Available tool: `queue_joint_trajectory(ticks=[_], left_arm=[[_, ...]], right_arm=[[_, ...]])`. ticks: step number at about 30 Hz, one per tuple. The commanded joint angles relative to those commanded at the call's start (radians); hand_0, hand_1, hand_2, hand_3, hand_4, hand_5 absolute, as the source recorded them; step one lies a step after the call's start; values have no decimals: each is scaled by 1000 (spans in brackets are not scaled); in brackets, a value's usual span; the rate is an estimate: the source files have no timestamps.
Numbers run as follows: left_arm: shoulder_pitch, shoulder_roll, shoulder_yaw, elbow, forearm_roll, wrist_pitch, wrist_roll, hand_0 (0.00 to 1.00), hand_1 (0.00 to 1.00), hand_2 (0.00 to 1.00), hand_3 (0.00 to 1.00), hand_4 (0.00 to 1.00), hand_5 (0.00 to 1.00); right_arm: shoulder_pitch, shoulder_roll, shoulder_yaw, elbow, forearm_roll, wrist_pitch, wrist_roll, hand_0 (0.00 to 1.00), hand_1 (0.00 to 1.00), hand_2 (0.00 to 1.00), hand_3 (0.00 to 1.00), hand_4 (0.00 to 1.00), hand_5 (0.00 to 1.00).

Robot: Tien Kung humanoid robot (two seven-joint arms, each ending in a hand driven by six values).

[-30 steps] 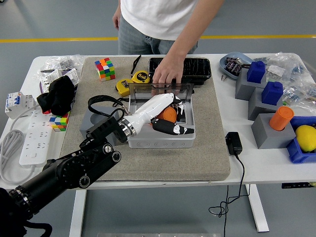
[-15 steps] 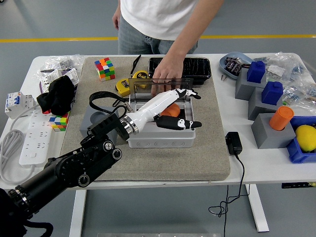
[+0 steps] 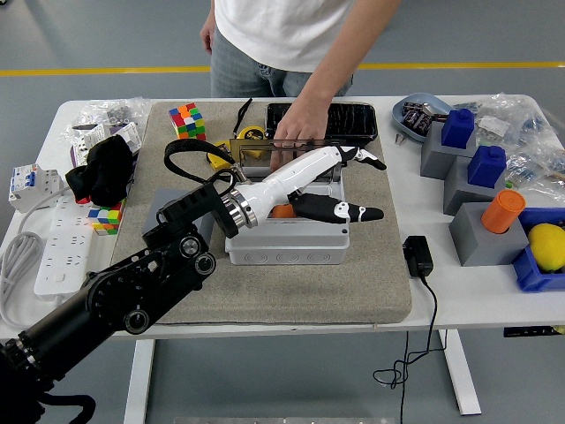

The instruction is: Fetch the battery,place it into the box,close the lid of the box

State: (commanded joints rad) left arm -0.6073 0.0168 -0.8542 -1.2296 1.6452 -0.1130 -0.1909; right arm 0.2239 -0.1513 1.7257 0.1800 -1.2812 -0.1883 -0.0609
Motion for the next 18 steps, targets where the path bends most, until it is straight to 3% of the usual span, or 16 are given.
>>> queue_joint_trajectory(ticks=[4,9,13,14,15,17,18], left_arm=[[10,3,-60,-60,-48,-6,1,744,724,705,681,998,740],[14,0,-135,-111,-121,-60,27,735,723,704,680,998,774],[26,-12,-188,-115,-282,-118,45,735,723,704,680,998,774],[29,-15,-200,-111,-320,-117,42,735,723,704,680,998,774],[33,-17,-217,-99,-366,-96,30,775,798,763,735,998,851],[36,-17,-237,-85,-441,-62,20,775,798,763,735,998,851],[36,-17,-259,-68,-410,-31,10,775,798,763,735,998,851]], right_arm=[[-1,1,5,0,-3,1,0,998,942,861,863,998,998],[-2,3,9,0,-3,2,0,998,941,859,863,998,998],[-2,6,12,0,-2,1,3,998,941,859,863,998,998],[-2,6,13,0,-3,0,3,998,941,859,863,998,998],[-3,7,14,0,-4,0,4,998,940,857,863,998,998],[-3,9,17,0,-7,-1,4,998,940,857,863,998,998],[-4,10,17,0,-7,-1,4,998,940,857,863,998,998]])
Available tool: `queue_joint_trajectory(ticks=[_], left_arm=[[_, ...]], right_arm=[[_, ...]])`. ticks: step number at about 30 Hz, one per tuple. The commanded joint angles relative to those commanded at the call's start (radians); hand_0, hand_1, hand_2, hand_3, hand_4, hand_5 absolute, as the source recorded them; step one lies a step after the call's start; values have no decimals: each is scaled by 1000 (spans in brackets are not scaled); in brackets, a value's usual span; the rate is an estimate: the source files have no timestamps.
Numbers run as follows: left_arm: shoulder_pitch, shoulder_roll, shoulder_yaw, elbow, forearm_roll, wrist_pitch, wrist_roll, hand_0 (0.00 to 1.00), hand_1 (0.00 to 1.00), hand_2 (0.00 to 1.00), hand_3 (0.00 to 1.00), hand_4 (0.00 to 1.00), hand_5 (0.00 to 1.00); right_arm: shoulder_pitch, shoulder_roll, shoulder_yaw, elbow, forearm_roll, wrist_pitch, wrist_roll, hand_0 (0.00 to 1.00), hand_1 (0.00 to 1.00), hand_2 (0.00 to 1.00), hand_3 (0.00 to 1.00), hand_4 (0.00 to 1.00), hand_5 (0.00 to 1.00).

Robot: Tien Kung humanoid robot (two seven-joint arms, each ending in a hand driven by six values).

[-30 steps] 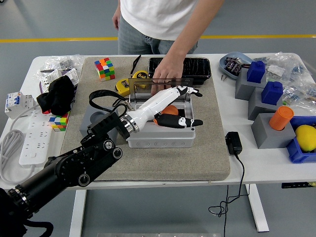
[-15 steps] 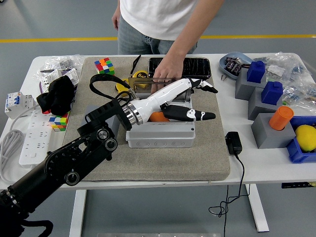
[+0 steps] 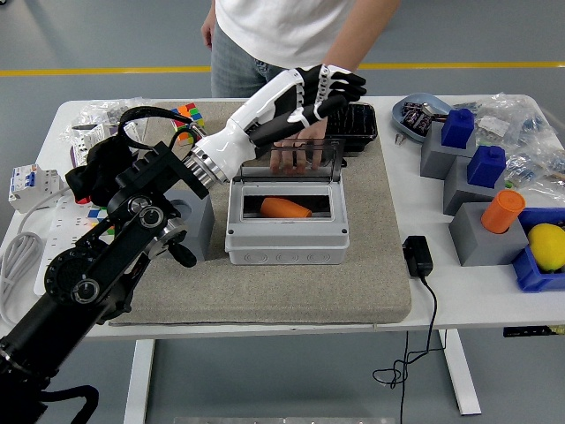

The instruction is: Fetch the battery,place it into the box,close the lid of the box

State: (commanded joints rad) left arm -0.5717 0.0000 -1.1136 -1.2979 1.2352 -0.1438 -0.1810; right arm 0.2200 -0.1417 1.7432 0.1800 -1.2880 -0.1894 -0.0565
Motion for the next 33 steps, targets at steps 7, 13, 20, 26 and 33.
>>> queue_joint_trajectory(ticks=[7,13,20,26,33], left_arm=[[-28,0,-113,113,269,125,-19,997,970,896,841,998,998],[-40,0,-164,149,520,112,80,998,998,998,939,998,998],[-45,10,-117,157,808,9,170,998,998,994,837,998,998],[-46,29,-62,146,1031,-23,175,998,998,954,779,998,998],[-41,41,-43,130,1033,-48,175,998,998,900,670,998,998]], right_arm=[[1,1,2,0,-2,-1,0,998,940,857,863,998,998],[0,0,2,0,-2,-2,-1,998,939,857,863,998,998],[-1,-2,-1,0,-2,-3,-3,998,939,857,863,998,998],[-2,-3,-2,0,-2,-4,-3,998,939,858,863,998,998],[-5,-4,-4,0,-1,-4,-5,998,939,858,863,998,998]])
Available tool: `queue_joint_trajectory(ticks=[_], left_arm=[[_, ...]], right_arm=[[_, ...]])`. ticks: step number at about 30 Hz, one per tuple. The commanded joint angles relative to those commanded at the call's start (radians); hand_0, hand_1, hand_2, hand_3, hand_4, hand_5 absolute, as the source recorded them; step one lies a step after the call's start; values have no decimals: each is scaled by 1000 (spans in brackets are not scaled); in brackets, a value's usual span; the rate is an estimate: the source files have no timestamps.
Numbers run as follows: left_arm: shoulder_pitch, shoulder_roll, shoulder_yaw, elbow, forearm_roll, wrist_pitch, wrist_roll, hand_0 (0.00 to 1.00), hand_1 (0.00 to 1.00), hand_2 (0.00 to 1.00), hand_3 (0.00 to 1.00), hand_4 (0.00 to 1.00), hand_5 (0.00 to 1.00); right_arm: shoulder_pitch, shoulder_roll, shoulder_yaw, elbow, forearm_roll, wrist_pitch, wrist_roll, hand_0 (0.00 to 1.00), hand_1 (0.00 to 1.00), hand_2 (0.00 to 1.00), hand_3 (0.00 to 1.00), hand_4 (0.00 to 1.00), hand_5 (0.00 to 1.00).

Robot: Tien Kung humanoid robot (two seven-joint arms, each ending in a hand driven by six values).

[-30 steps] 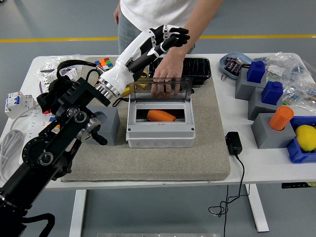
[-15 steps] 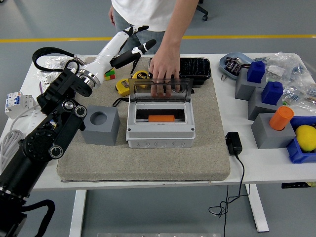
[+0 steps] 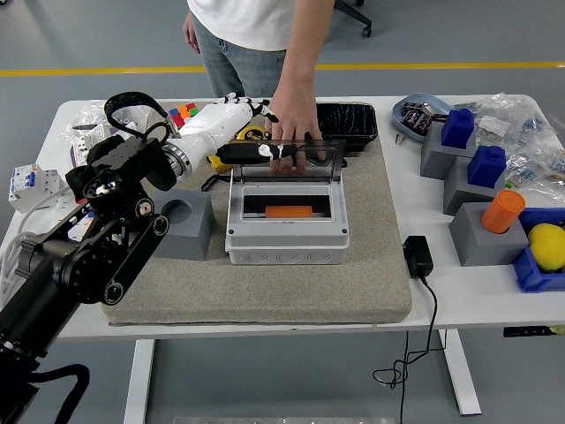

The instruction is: Fetch the battery,place it into the box,close the lid of the box

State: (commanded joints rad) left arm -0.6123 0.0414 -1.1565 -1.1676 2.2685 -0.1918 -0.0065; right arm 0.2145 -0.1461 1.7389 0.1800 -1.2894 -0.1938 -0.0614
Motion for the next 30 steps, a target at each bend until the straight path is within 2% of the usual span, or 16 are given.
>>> queue_joint_trajectory(ticks=[1,7,16,21,30], left_arm=[[0,1,2,-3,-1,-5,1,998,998,859,627,998,998],[4,11,22,-18,-21,-26,2,998,998,839,623,998,998],[12,29,53,-52,-58,-35,3,998,998,822,619,998,998],[20,51,83,-90,-98,-37,5,998,998,809,617,998,998],[45,100,209,-126,-184,-26,1,998,998,804,604,998,998]], right_arm=[[0,0,-1,0,0,0,0,998,938,858,863,998,998],[4,-1,0,0,2,0,0,998,938,857,863,998,998],[4,-1,6,0,1,0,0,998,938,857,863,998,998],[6,-1,7,0,2,0,0,998,938,857,863,998,998],[6,-3,10,0,2,0,1,998,937,856,863,998,998]])
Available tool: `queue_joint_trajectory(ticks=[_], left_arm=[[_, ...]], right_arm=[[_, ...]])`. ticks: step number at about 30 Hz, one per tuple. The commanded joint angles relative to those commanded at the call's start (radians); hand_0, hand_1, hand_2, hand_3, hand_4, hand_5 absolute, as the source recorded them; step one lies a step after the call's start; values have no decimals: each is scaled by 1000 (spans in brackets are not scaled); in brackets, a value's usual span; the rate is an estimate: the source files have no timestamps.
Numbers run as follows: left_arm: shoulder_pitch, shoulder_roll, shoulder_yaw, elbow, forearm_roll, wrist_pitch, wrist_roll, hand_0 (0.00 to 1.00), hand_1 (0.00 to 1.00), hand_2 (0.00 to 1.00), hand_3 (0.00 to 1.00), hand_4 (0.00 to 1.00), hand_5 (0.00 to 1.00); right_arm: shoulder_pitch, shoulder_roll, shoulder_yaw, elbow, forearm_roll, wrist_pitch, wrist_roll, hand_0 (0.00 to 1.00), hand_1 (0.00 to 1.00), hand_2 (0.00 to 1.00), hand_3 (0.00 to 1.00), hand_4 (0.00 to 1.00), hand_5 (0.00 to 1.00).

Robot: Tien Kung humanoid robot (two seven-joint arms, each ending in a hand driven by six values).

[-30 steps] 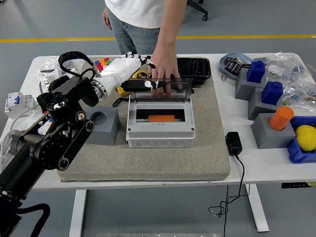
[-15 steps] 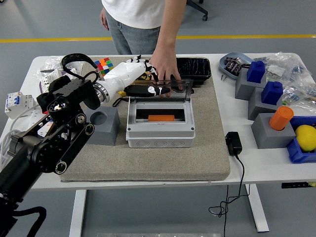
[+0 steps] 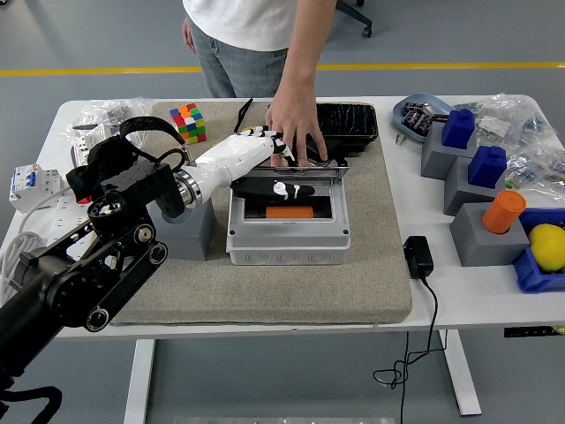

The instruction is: Fetch the battery,place it into the box,close the lid of the box

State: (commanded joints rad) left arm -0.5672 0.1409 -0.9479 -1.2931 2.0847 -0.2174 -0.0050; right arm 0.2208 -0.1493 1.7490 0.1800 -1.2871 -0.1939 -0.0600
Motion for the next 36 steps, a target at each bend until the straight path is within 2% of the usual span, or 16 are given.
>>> queue_joint_trajectory(ticks=[7,11,13,18,23,24,25,27,30,31,33,36], left_arm=[[20,16,107,20,-63,-4,1,998,997,800,598,998,998],[32,18,115,22,-96,-10,-1,998,997,800,598,998,998],[37,14,91,18,-86,18,-14,998,963,786,596,998,998],[55,-1,-6,-22,-102,73,-50,998,963,786,596,998,998],[73,-20,-115,-70,-196,107,-99,998,939,769,598,998,998],[78,-26,-146,-77,-230,123,-120,998,939,769,598,998,998],[80,-29,-165,-80,-250,130,-129,998,897,759,591,998,998],[90,-40,-219,-83,-321,148,-160,998,897,759,591,998,998],[114,-56,-286,-91,-413,150,-189,998,897,759,591,998,998],[121,-60,-311,-93,-448,148,-195,924,865,804,760,998,998],[141,-70,-359,-94,-520,133,-203,924,865,804,760,998,998],[180,-83,-437,-82,-649,79,-191,924,865,804,760,998,998]], right_arm=[[2,0,-1,0,3,-1,1,998,937,856,863,998,998],[1,0,5,0,-2,-1,0,998,937,856,863,998,998],[-1,0,7,0,-3,-1,0,998,937,855,864,998,998],[-3,3,8,0,-2,-2,3,998,937,855,864,998,998],[-3,4,5,0,-2,-3,3,998,936,855,864,998,998],[-3,5,6,0,-3,-3,2,998,936,855,864,998,998],[-4,5,5,0,-3,-3,2,998,936,856,865,998,998],[-4,5,0,0,2,-3,2,998,936,856,865,998,998],[-5,7,-1,0,3,-3,2,998,936,856,865,998,998],[-6,7,-1,0,3,-3,2,998,936,855,866,998,998],[-8,9,0,0,2,-4,2,998,936,855,866,998,998],[-11,11,0,0,2,-4,2,998,936,855,866,998,998]])
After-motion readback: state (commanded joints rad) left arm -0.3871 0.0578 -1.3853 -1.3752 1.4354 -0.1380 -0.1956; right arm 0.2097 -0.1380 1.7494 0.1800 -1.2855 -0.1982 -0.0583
